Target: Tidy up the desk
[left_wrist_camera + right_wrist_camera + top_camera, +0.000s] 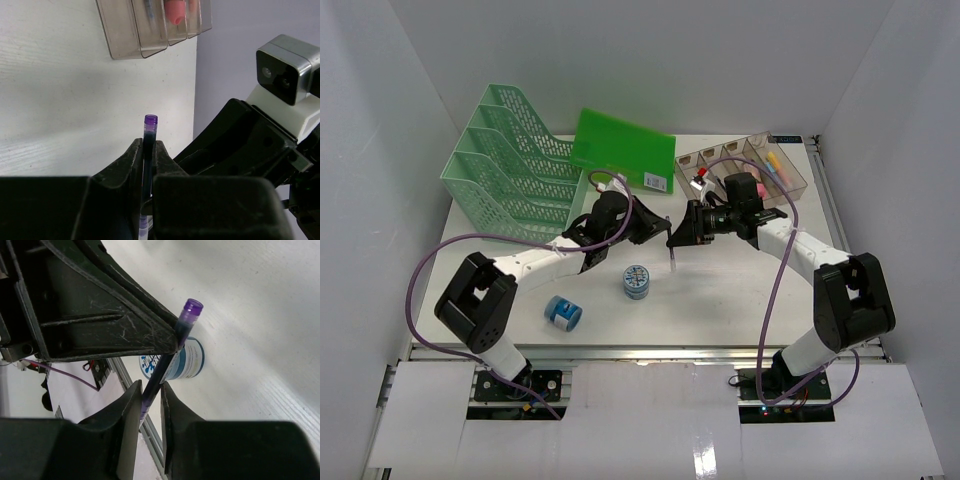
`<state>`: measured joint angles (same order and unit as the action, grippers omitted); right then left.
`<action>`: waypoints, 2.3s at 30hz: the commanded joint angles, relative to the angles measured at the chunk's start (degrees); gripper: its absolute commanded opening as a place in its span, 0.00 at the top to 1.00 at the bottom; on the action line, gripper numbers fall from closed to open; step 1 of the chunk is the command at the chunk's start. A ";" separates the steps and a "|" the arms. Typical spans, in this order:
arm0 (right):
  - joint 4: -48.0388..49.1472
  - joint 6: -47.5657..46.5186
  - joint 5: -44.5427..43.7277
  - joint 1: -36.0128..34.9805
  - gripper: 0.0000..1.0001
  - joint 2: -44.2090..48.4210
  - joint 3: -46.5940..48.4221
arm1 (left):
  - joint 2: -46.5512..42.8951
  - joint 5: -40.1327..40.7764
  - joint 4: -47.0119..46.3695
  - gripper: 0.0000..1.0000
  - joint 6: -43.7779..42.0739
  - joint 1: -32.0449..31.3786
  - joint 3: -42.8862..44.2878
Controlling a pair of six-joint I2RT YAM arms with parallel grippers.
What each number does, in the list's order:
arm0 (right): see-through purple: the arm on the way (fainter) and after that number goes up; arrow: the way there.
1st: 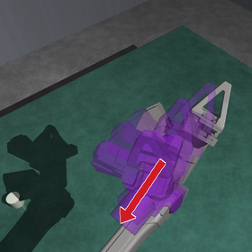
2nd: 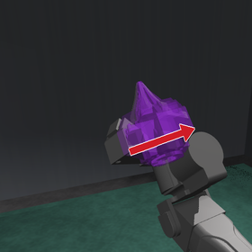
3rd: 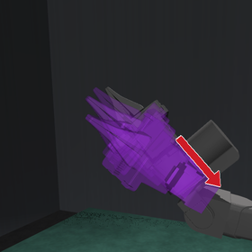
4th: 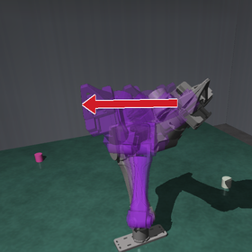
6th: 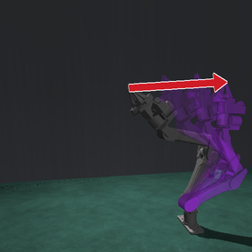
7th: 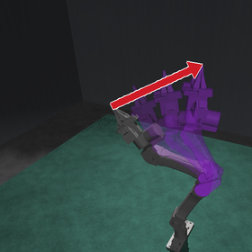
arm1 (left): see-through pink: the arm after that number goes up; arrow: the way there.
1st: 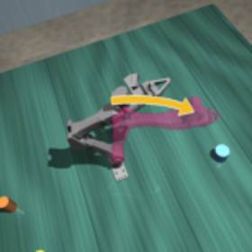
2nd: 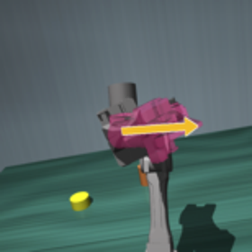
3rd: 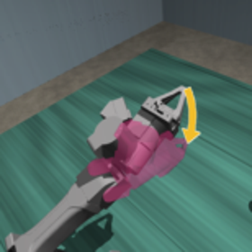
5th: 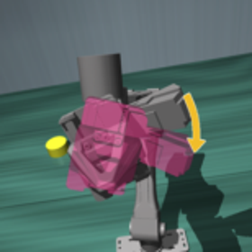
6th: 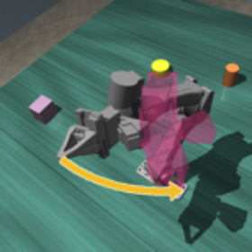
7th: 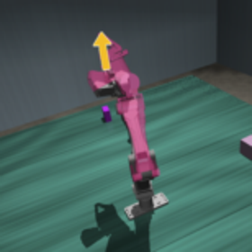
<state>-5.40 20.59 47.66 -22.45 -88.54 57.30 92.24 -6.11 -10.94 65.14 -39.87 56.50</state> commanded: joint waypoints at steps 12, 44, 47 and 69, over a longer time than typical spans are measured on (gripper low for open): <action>3.10 -3.31 1.75 0.75 0.92 1.38 -0.44 | -1.02 -0.21 -3.02 0.76 2.33 -1.26 0.90; 3.38 -29.49 -46.14 14.01 0.92 -20.72 34.70 | -54.15 14.67 45.36 0.02 -13.59 -1.00 -18.27; 3.68 -30.11 -48.50 14.01 0.91 -25.14 37.02 | -59.10 17.20 49.94 0.02 -12.72 -0.96 -18.31; -15.65 -48.72 -17.86 14.41 0.20 -17.89 34.45 | -65.82 15.79 48.90 0.02 -26.68 -0.91 -18.65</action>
<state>-11.42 -16.48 7.75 -8.23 -117.55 92.84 30.11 11.17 41.13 41.30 -40.99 38.73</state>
